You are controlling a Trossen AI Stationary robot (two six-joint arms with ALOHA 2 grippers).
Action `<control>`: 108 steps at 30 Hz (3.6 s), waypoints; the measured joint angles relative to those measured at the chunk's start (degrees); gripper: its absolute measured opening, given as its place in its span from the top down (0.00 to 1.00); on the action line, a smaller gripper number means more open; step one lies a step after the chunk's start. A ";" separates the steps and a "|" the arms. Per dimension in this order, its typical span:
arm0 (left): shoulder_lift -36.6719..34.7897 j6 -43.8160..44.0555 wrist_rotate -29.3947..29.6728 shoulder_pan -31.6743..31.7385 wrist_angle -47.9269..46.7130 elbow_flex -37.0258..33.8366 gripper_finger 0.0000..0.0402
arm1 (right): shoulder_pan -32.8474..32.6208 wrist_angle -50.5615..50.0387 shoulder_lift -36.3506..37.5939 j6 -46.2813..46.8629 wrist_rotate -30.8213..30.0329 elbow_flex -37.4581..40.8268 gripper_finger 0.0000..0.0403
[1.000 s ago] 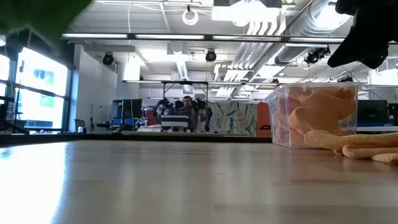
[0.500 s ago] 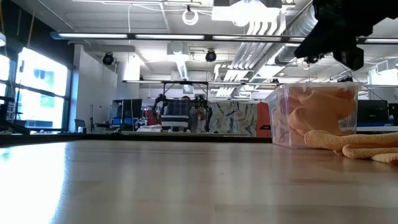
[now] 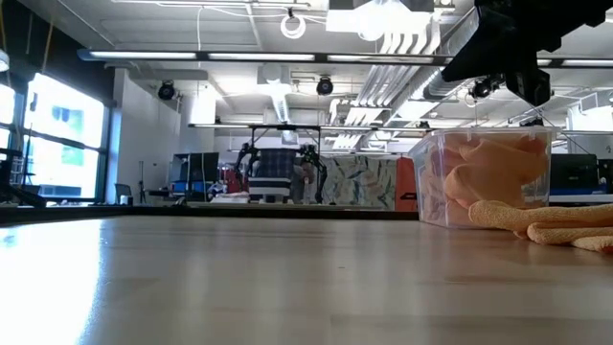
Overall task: Sort microfiber towel by color & place in baskets
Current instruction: Put the green microfiber towel into the bottom transparent bin, then put the orange microfiber towel into the top transparent bin
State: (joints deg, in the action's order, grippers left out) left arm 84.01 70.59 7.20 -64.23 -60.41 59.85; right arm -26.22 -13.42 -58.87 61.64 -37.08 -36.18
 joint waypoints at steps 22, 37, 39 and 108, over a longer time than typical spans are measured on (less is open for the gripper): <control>-0.07 8.83 -2.72 0.65 10.21 -7.43 0.58 | 0.00 -0.25 0.00 -1.30 0.00 0.00 1.00; -1.49 11.37 -5.93 2.01 -11.93 13.08 0.60 | 0.00 -1.87 0.00 -4.28 -0.02 0.00 1.00; -1.49 13.41 -6.59 2.01 -14.61 15.33 0.60 | 0.00 -1.89 0.00 -4.98 -0.02 0.00 1.00; 10.49 -44.90 12.50 48.70 36.27 6.77 0.60 | -0.09 -25.73 -1.18 -5.13 30.03 14.43 0.65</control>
State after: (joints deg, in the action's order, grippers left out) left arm 94.49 25.68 19.70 -15.53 -24.14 66.62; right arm -26.30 -39.15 -60.05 56.51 -7.05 -21.76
